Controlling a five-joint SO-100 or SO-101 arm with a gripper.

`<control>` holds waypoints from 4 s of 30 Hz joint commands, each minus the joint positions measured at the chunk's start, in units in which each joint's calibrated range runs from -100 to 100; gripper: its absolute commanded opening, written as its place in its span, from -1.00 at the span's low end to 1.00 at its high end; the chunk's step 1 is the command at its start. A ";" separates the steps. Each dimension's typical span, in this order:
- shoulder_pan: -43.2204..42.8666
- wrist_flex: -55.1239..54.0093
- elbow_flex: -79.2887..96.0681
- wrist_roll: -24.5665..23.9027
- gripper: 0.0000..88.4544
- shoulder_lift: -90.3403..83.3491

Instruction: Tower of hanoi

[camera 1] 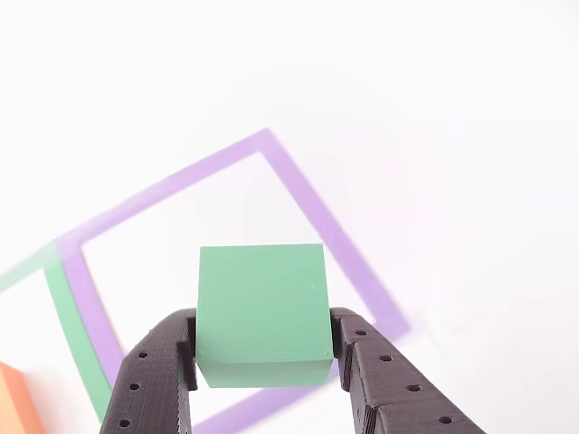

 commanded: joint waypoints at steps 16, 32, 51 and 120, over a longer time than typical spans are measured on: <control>-6.51 -40.13 8.84 0.59 -0.83 21.19; -7.09 -52.27 7.75 0.59 -0.84 34.60; -7.09 -58.02 5.39 0.59 -0.84 43.16; -21.47 70.97 -58.70 0.59 -1.00 -1.49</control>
